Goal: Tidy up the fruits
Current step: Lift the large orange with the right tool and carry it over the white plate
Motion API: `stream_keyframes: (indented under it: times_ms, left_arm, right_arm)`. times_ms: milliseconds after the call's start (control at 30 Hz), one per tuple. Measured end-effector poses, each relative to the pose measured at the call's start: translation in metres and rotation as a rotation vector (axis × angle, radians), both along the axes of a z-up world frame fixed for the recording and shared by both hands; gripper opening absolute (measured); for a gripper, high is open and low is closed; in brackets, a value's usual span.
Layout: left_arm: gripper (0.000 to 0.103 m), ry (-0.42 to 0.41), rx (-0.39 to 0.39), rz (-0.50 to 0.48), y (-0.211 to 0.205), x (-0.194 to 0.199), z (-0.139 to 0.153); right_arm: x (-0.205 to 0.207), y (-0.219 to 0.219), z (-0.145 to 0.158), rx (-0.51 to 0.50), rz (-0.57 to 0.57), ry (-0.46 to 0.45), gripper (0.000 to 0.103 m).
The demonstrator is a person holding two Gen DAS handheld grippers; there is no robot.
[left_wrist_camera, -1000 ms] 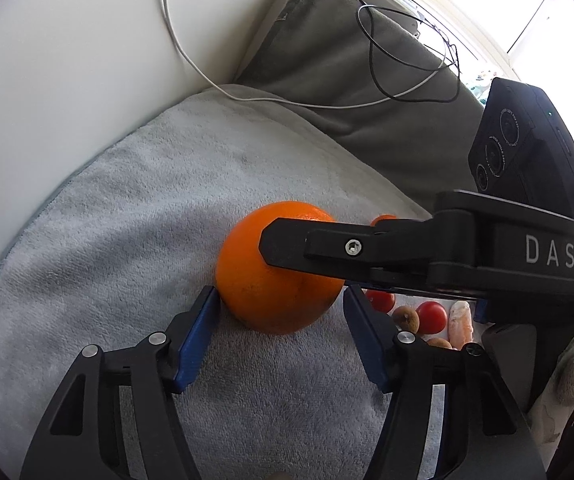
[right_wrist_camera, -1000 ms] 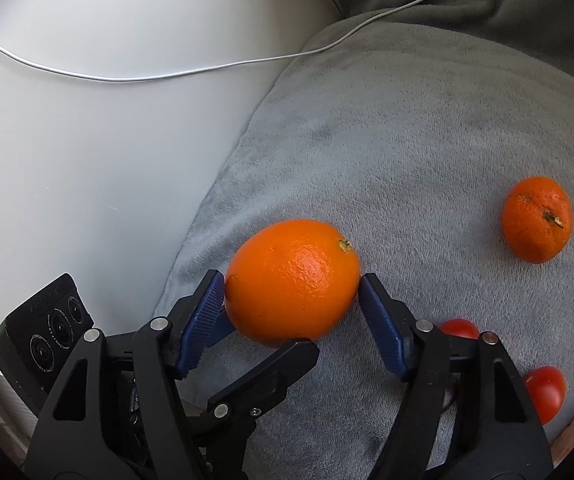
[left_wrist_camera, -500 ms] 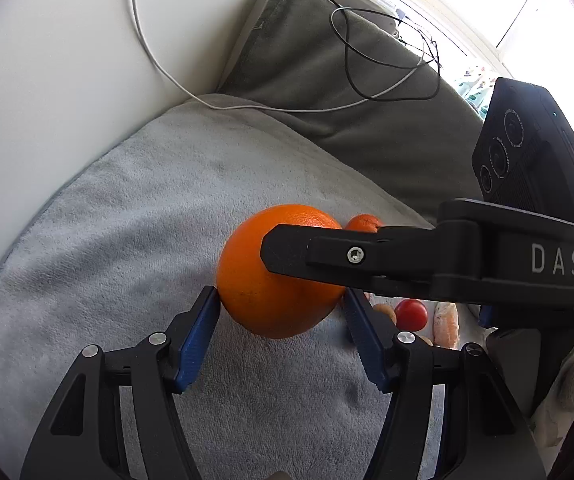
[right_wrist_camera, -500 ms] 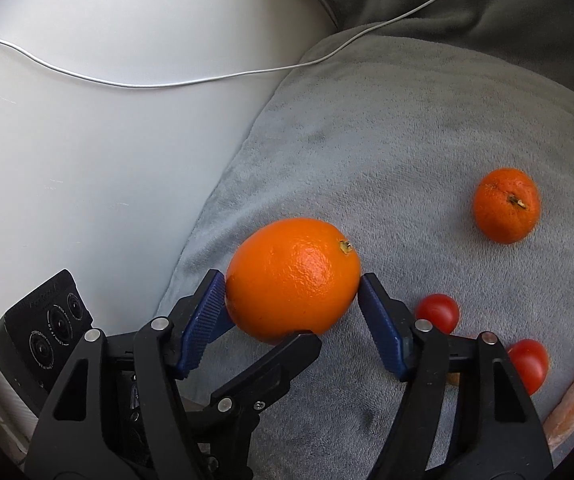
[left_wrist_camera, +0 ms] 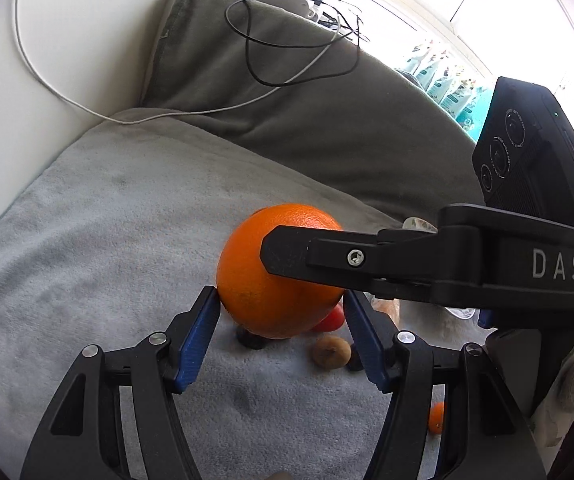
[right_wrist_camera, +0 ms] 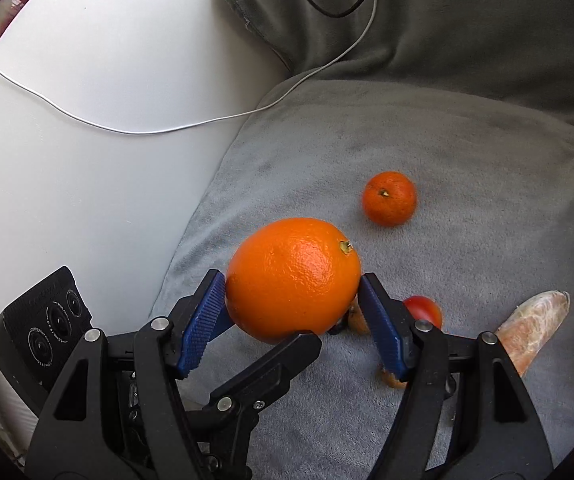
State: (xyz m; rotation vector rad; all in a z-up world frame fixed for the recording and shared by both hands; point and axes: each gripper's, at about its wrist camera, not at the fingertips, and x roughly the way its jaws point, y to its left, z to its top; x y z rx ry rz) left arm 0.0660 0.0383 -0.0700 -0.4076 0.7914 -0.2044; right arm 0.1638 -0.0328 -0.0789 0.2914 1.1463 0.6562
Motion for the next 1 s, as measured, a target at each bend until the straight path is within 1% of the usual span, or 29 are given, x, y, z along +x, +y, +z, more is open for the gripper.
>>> stream_keyframes:
  times_ms: [167,433,767,1000]
  left_arm:
    - [0.064,-0.008,0.001,-0.053,-0.03,0.005,0.005]
    - [0.064,-0.011,0.005,-0.137,-0.077,0.016,0.014]
    - [0.064,0.0,0.007,-0.233,-0.132,0.033,0.015]
    - [0.064,0.012,0.017,-0.284,-0.166,0.047,0.015]
  right_arm:
    - [-0.006,-0.032,0.007,-0.008,-0.049,-0.021,0.072]
    - [-0.011,-0.086,0.014,-0.006,-0.136,-0.03,0.072]
    - [-0.011,-0.148,0.013,-0.009,-0.225,-0.025,0.072]
    - [-0.007,-0.181,0.01,-0.004,-0.279,-0.015,0.072]
